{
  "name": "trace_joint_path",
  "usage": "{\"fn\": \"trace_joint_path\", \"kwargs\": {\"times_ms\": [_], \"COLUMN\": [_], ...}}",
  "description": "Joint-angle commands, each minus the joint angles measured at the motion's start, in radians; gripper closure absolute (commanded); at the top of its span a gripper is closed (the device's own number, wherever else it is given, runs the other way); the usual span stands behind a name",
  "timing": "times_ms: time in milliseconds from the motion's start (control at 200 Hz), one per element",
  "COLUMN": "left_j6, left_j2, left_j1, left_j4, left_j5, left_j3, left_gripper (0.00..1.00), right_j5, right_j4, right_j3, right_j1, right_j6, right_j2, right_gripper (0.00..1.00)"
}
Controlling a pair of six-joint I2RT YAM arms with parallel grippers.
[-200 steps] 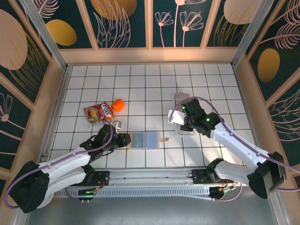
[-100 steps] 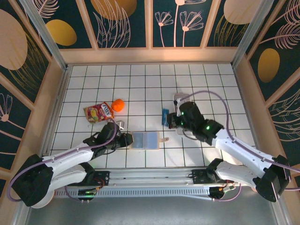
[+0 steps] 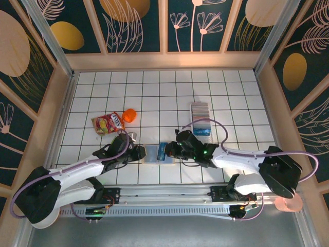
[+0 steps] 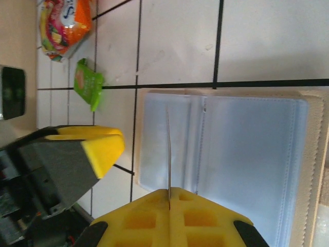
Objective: Put the credit cards into the card holder
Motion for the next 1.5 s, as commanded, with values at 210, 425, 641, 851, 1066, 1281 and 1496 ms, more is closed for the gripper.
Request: {"fn": "trace_joint_path", "kwargs": {"times_ms": [210, 425, 641, 851, 1066, 1281, 1496], "left_j6": [-0.016, -0.015, -0.018, -0.017, -0.02, -0.029, -0.035], "left_j2": [-0.011, 0.001, -0.01, -0.006, -0.001, -0.007, -0.007], "left_j1": [-0.007, -0.007, -0.007, -0.007, -0.007, -0.005, -0.006], "left_j4": [0.015, 0.038, 0.038, 0.042, 0.048, 0.062, 0.069], "left_j5": [0.011, 0.021, 0.013, 0.011, 0.014, 0.017, 0.019], "left_j3": [-0.031, -0.041, -0.05, -0.058, -0.068, -0.088, -0.097], "left_gripper": [0.74, 0.75, 0.75, 0.76, 0.77, 0.8, 0.81], "right_j5": [0.02, -0.008, 0.01, -0.002, -0.022, -0.043, -0.071], "right_j4": [0.045, 0.095, 0.073, 0.088, 0.118, 0.11, 0.107], "right_j3": [0.029, 0.032, 0.032, 0.025, 0.017, 0.026, 0.036], "right_j1": [0.003, 0.005, 0.003, 0.004, 0.005, 0.004, 0.002], "right_j6": [0.034, 0.049, 0.042, 0.048, 0.065, 0.063, 0.06], "right_j2": [0.067, 0.112, 0.116, 0.134, 0.159, 0.18, 0.209], "right_gripper": [1.0, 1.0, 1.0, 1.0, 1.0, 1.0, 1.0]}}
